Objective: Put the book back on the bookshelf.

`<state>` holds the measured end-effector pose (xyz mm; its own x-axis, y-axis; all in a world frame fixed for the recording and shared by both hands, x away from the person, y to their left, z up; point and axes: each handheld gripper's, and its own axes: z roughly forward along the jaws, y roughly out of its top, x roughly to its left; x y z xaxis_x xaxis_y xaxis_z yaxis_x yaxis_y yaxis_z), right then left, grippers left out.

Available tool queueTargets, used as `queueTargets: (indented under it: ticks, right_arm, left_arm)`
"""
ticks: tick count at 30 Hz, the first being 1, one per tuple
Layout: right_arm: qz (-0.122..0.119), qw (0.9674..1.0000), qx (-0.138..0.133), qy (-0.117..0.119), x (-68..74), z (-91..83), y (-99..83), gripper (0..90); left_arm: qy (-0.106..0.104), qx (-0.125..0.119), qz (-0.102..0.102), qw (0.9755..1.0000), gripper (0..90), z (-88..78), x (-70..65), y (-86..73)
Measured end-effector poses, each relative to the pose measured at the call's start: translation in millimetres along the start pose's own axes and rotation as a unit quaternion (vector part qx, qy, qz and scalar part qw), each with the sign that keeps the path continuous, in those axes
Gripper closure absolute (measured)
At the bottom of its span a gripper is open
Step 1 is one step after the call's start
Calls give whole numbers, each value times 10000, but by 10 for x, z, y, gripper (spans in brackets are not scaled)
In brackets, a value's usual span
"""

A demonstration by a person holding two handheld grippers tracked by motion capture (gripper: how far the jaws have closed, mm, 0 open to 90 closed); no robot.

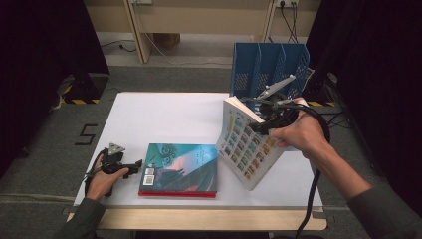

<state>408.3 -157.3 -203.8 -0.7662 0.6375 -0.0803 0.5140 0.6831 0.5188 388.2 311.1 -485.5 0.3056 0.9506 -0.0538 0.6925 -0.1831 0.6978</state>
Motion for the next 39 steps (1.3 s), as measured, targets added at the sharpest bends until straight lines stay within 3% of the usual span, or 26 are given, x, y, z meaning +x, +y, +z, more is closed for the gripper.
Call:
queueTargets:
  ticks: [8,13,19,24,30,39]
  right_arm:
    - [158,9996,205,-128,-100,11,-155,739]
    - [222,9990,383,-44,-97,87,-257,735]
    - [352,9986,389,19,-158,69,-314,722]
    - [939,9949,350,59,-211,65,-348,701]
    - [1287,9899,596,72,-220,177,-290,660]
    - [1351,9879,761,69,-241,305,-229,645]
  left_arm:
    - [8,-5,1,10000,122,1,-1,0]
    - [11,-7,1,10000,121,1,-2,-1]
    - [8,-7,-1,10000,121,2,-2,-1]
    - [4,7,11,10000,121,-1,-1,-1]
    - [8,-3,7,10000,121,1,-1,-1]
    - [8,-4,8,10000,121,0,-1,-2]
